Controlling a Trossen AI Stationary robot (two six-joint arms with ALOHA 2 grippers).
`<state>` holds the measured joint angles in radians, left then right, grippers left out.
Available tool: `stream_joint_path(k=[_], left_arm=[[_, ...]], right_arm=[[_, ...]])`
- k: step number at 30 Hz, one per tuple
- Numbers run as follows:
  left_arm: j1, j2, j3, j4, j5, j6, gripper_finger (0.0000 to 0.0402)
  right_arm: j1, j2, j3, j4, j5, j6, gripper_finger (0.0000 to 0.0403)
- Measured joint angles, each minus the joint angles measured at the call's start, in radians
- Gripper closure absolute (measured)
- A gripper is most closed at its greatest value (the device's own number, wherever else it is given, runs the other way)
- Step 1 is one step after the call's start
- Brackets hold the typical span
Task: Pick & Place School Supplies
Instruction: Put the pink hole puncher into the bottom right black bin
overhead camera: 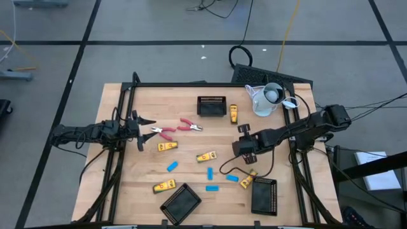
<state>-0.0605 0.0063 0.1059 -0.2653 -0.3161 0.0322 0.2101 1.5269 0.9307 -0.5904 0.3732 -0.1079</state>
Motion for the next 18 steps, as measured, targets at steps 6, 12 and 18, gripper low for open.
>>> stream_joint_path(k=[6, 12, 18], left_arm=[[0.0, 0.0, 0.0, 0.0, 0.0, 0.0, 0.0151], [0.0, 0.0, 0.0, -0.005, 0.0, 0.0, 0.0151], [0.0, 0.0, 0.0, -0.021, 0.0, -0.001, 0.0151]], right_arm=[[0.033, 0.0, 0.078, 0.051, 0.04, -0.025, 0.0391], [0.097, -0.001, 0.139, -0.08, -0.011, 0.062, 0.0393], [0.205, -0.001, 0.194, -0.202, -0.002, 0.234, 0.0395]])
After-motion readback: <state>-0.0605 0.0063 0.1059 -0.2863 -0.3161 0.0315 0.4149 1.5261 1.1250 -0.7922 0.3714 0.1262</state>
